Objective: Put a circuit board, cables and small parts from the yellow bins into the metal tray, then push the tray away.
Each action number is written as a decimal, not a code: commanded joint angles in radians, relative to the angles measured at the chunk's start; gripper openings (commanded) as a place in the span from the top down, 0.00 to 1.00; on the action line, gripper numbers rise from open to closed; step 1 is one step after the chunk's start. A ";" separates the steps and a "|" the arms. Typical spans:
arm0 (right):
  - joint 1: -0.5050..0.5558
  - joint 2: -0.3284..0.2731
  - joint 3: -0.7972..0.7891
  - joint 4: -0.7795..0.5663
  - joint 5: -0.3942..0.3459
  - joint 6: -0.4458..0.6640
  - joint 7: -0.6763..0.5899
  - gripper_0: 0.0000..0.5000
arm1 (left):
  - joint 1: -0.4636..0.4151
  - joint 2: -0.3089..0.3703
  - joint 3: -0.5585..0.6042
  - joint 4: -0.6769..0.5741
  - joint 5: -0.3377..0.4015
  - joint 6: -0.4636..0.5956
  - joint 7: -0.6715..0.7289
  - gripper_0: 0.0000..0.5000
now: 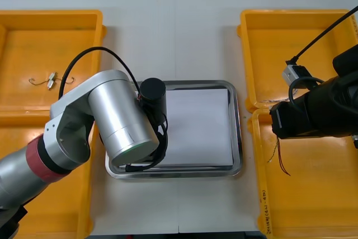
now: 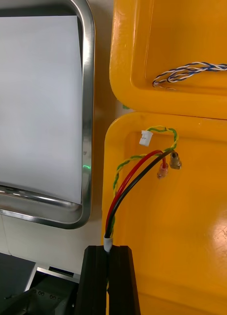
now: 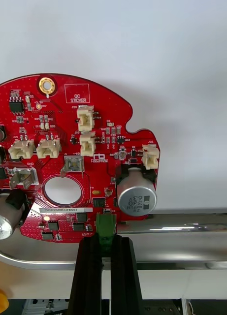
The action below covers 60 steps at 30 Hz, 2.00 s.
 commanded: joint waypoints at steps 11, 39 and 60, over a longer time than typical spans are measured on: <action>0.006 -0.017 0.008 -0.008 0.012 0.004 0.056 1.00 | 0.089 -0.061 -0.011 -0.011 -0.082 0.001 -0.117 1.00; 0.006 -0.018 0.008 -0.008 0.011 0.004 0.060 1.00 | 0.115 -0.102 0.025 0.006 -0.123 -0.042 -0.187 0.05; 0.006 -0.018 0.008 -0.008 0.003 0.004 0.074 1.00 | 0.117 -0.027 0.245 -0.299 -0.149 0.006 -0.186 0.00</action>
